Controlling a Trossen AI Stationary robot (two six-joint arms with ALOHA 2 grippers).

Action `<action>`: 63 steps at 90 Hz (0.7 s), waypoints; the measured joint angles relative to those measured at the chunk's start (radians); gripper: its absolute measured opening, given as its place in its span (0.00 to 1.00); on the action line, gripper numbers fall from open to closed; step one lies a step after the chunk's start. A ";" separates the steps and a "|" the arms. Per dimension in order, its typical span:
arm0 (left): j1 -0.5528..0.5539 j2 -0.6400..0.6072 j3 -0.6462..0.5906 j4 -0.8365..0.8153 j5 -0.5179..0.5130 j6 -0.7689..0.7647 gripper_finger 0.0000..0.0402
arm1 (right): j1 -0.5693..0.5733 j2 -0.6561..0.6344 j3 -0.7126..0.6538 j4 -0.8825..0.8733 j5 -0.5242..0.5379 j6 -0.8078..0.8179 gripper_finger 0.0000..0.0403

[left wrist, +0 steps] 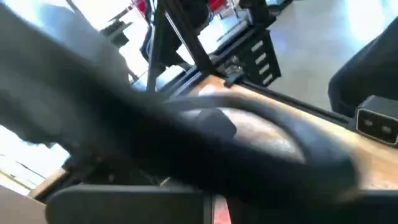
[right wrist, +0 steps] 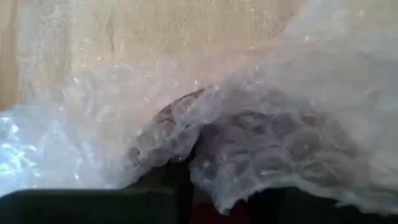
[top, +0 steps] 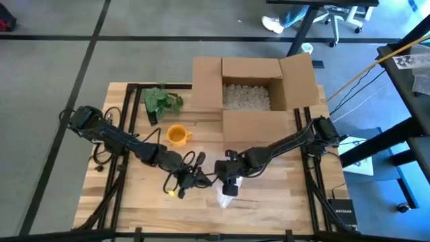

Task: Wrap mug
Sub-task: Wrap the orange mug with the bubble wrap

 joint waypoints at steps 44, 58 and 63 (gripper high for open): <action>0.059 0.147 -0.061 -0.016 -0.038 -0.117 0.00 | 0.000 0.004 -0.002 0.075 -0.056 -0.001 0.25; 0.080 0.167 -0.061 0.033 -0.037 -0.079 0.00 | 0.001 0.004 -0.002 0.081 -0.068 0.005 0.25; 0.082 0.166 -0.061 0.056 -0.037 -0.069 0.00 | 0.001 0.004 -0.002 0.080 -0.068 0.008 0.25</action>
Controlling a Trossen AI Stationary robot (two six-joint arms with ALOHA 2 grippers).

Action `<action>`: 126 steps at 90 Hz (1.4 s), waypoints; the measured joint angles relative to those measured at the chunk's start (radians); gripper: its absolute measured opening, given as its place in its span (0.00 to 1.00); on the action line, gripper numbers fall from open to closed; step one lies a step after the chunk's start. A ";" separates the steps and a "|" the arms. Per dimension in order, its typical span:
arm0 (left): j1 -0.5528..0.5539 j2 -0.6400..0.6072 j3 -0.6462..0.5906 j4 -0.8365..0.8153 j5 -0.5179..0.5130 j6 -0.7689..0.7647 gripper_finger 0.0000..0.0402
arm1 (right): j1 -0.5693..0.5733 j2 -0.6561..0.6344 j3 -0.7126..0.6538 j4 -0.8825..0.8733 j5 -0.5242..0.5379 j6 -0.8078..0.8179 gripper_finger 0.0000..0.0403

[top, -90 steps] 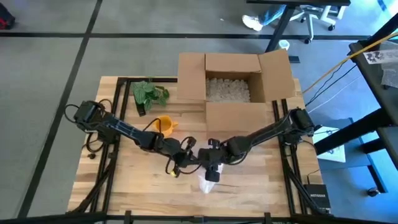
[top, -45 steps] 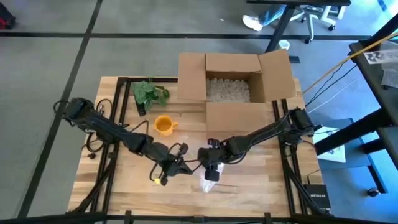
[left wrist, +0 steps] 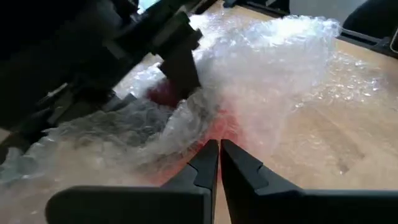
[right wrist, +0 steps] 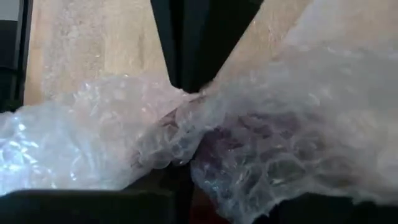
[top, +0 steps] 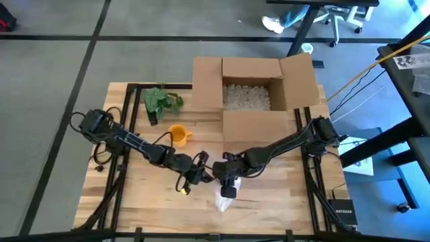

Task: Wrap mug
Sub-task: Wrap the orange mug with the bubble wrap

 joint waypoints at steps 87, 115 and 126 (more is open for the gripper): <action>0.014 0.101 0.005 0.158 0.031 0.027 0.00 | 0.000 0.000 0.006 0.014 0.011 0.000 0.25; 0.014 0.103 0.003 0.139 0.034 0.006 0.00 | 0.001 -0.014 0.119 -0.187 0.078 0.000 0.25; 0.015 0.104 0.003 0.134 0.034 0.006 0.00 | 0.001 -0.019 0.182 -0.266 0.108 -0.008 0.25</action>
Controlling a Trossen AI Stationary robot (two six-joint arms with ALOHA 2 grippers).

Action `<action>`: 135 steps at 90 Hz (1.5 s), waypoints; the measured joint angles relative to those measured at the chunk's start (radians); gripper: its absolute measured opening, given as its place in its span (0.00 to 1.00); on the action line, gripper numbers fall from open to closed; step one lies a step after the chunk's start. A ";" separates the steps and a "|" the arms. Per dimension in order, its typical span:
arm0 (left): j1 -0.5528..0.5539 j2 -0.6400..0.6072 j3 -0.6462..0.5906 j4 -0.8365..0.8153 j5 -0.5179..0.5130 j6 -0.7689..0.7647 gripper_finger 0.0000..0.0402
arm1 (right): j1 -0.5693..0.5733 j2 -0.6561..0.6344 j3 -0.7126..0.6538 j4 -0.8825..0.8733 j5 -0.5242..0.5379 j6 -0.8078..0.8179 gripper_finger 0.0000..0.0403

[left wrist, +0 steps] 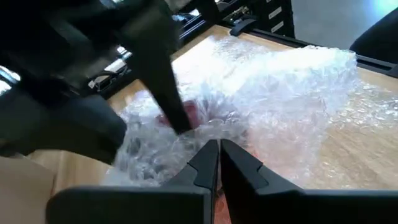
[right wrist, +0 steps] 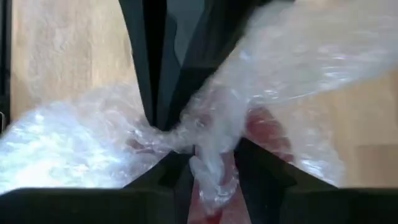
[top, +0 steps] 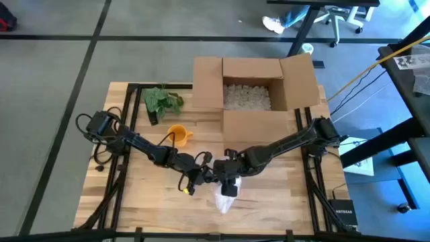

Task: Wrap mug
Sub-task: Wrap the orange mug with the bubble wrap

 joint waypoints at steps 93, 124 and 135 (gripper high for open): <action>0.000 0.002 -0.002 -0.001 0.000 0.006 0.00 | 0.024 0.003 -0.035 0.094 -0.075 -0.023 0.00; 0.001 0.003 -0.002 0.003 0.002 0.006 0.00 | -0.029 0.000 -0.230 0.356 -0.245 0.029 0.00; 0.004 0.003 -0.002 0.003 0.005 0.003 0.00 | -0.028 -0.004 -0.221 0.339 -0.238 0.032 0.00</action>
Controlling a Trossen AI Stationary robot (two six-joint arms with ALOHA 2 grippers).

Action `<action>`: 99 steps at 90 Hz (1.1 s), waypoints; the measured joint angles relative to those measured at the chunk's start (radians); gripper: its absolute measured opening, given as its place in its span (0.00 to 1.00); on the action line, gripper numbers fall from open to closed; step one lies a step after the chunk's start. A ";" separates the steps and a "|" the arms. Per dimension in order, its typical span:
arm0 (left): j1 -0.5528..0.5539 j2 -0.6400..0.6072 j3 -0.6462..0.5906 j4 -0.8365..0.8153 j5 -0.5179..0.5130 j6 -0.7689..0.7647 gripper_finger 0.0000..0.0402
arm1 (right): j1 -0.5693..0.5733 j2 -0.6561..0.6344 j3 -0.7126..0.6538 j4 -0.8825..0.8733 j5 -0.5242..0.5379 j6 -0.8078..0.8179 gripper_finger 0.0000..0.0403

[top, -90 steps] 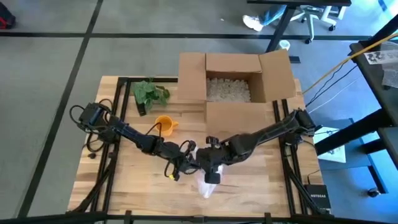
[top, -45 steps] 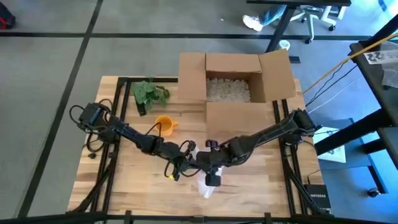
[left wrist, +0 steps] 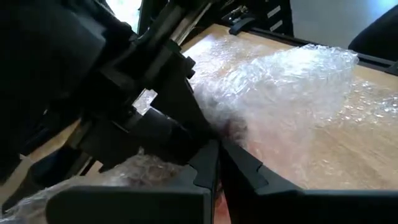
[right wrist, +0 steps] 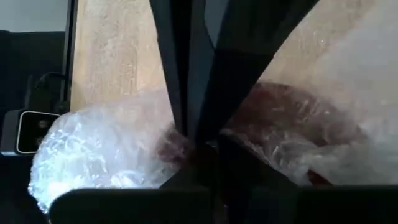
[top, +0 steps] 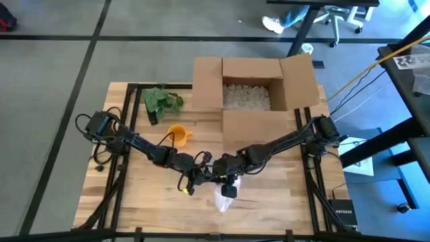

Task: Wrap mug
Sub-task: Wrap the orange mug with the bubble wrap

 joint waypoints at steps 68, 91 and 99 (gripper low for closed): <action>0.000 0.000 -0.001 -0.003 0.002 -0.002 0.00 | 0.053 -0.074 0.297 -0.377 0.170 -0.046 0.00; 0.000 0.000 -0.001 -0.003 0.003 -0.002 0.00 | 0.050 0.015 0.238 -0.351 0.136 -0.033 0.00; 0.000 0.000 -0.001 -0.003 0.003 -0.005 0.00 | 0.031 0.046 0.200 -0.324 0.100 -0.031 0.00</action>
